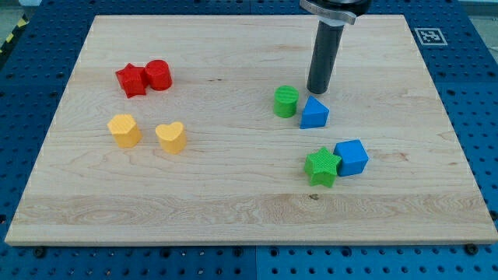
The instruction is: Move the blue triangle below the green circle
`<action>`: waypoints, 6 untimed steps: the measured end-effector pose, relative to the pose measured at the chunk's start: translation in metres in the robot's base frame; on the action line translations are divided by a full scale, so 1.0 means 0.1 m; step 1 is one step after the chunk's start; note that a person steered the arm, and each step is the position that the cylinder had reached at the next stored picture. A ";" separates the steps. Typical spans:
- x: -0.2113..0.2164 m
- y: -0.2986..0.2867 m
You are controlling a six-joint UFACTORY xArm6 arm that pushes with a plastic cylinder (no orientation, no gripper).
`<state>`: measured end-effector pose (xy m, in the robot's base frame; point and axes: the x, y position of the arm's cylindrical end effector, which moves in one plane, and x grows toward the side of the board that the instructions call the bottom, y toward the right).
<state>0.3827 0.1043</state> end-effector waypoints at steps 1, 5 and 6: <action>0.22 0.00; 0.75 -0.15; 0.60 -0.24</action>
